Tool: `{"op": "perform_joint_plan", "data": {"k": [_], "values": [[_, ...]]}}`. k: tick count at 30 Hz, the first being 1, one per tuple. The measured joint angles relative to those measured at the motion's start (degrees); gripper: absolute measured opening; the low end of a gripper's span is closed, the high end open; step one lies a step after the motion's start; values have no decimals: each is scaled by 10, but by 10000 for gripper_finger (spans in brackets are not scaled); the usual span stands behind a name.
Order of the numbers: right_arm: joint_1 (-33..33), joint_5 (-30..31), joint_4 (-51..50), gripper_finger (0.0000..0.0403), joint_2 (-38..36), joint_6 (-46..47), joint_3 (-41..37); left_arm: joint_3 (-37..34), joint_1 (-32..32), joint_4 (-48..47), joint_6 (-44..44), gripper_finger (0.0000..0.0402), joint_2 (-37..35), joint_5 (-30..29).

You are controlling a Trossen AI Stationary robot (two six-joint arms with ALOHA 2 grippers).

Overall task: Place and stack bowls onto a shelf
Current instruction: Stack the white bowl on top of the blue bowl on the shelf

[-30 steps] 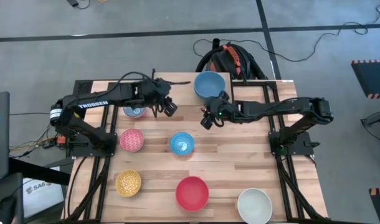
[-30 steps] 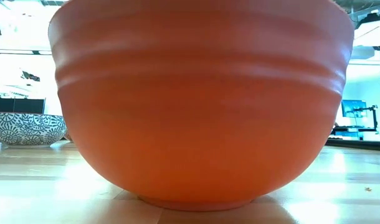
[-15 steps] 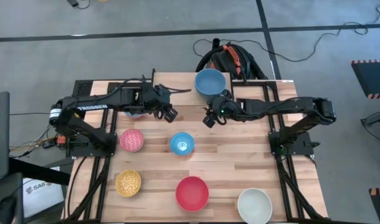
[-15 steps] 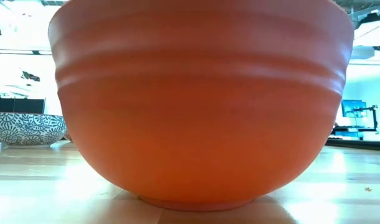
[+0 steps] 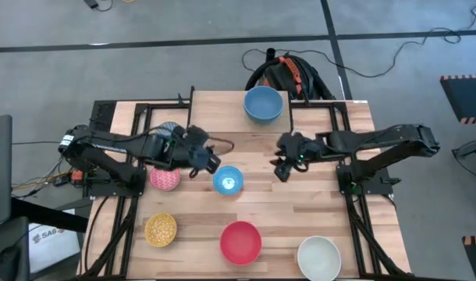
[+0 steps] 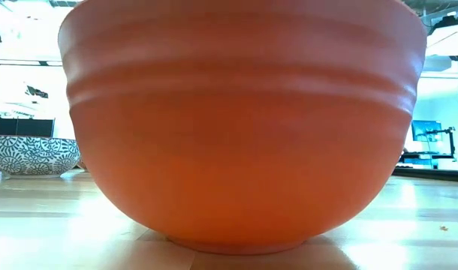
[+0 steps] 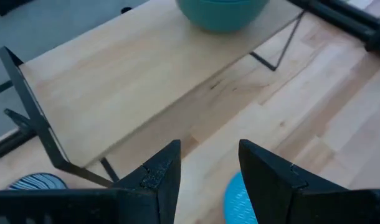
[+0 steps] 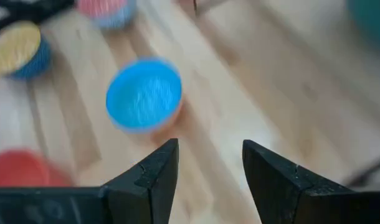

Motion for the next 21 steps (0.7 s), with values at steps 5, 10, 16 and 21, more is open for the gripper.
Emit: {"op": "perform_joint_plan", "data": {"k": [5, 10, 16, 21], "values": [[69, -9, -117, 203, -23, 83, 0, 0, -61, 1, -60, 146, 0, -56], [143, -10, -187, 203, -20, 161, 0, 1, -99, 3, -107, 146, 8, -114], [221, -46, -224, 203, -8, 246, 0, 1, -125, 54, -130, 146, 52, -108], [313, -55, -226, 203, -10, 334, -21, 0, -137, 144, -124, 146, 114, -75]]}}
